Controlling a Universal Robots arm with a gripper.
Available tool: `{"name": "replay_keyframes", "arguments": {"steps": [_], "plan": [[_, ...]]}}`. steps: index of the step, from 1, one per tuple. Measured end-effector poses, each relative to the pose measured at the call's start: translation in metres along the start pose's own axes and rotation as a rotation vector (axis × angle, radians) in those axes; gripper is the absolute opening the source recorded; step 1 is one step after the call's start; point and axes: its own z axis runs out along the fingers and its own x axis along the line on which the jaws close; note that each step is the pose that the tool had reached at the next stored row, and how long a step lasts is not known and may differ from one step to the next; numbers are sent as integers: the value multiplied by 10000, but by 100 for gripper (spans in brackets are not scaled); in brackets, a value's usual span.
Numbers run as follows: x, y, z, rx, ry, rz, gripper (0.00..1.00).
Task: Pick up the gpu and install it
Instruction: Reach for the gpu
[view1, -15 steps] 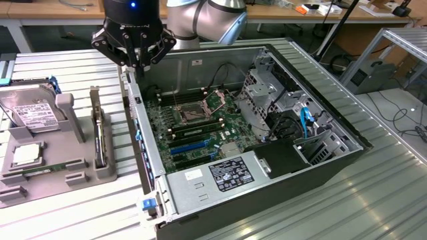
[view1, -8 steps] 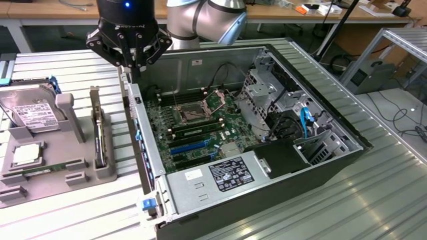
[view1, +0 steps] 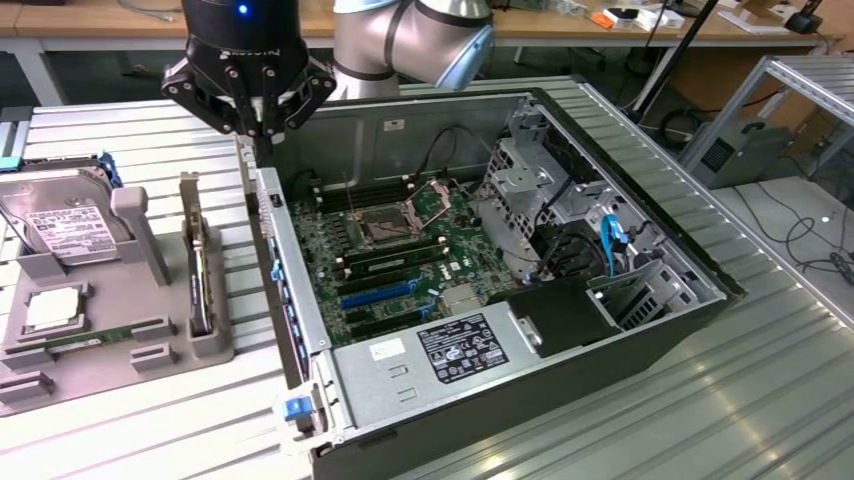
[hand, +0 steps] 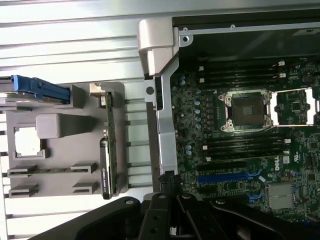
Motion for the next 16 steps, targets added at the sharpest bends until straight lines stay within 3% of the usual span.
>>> {"name": "replay_keyframes", "arguments": {"steps": [16], "plan": [[198,-15,-5,0,0,-1,11]]}}
